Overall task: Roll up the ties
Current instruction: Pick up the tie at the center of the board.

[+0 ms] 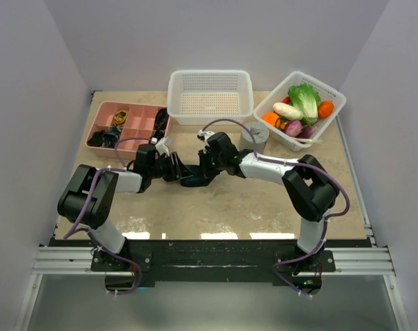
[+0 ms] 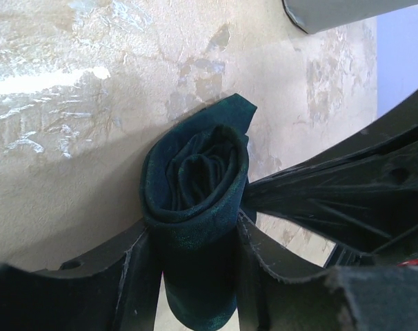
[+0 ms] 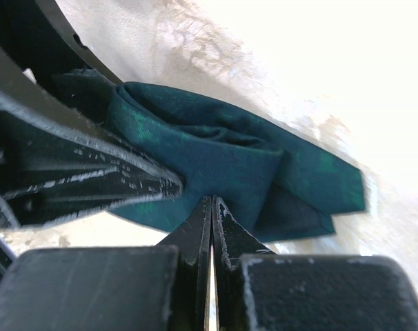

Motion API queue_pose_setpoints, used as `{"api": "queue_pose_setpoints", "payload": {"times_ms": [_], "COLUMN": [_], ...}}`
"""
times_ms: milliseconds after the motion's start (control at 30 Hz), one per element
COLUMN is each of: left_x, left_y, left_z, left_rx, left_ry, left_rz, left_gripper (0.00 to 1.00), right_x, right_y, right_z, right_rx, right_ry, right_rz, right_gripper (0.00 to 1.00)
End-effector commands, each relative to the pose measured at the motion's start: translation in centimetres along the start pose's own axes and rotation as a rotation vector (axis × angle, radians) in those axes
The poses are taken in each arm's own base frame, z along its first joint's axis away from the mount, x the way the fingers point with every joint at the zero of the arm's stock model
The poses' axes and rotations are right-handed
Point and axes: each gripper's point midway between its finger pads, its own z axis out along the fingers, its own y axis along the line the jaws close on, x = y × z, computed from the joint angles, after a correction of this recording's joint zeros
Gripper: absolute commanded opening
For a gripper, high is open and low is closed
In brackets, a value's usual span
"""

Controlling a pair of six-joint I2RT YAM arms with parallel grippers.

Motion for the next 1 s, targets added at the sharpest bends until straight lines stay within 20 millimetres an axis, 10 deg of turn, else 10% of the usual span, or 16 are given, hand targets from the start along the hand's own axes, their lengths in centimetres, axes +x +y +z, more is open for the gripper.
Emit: {"api": "queue_pose_setpoints", "payload": {"times_ms": [0, 467, 967], "left_x": [-0.3, 0.9, 2.1], "left_y": [-1.0, -0.5, -0.6], "left_z": [0.1, 0.5, 1.4], "left_rx": [0.041, -0.015, -0.032], "left_ry": [-0.006, 0.032, 0.047], "left_rz": [0.029, 0.035, 0.028], "left_gripper": [0.44, 0.56, 0.72], "right_x": [-3.7, 0.9, 3.8], "right_y": [-0.2, -5.1, -2.5], "right_z": [-3.9, -0.6, 1.4], "right_rx": [0.011, 0.16, 0.077], "right_ry": [-0.129, 0.042, 0.124], "right_rz": [0.019, 0.052, 0.055], "right_gripper": [0.0, 0.0, 0.0]}}
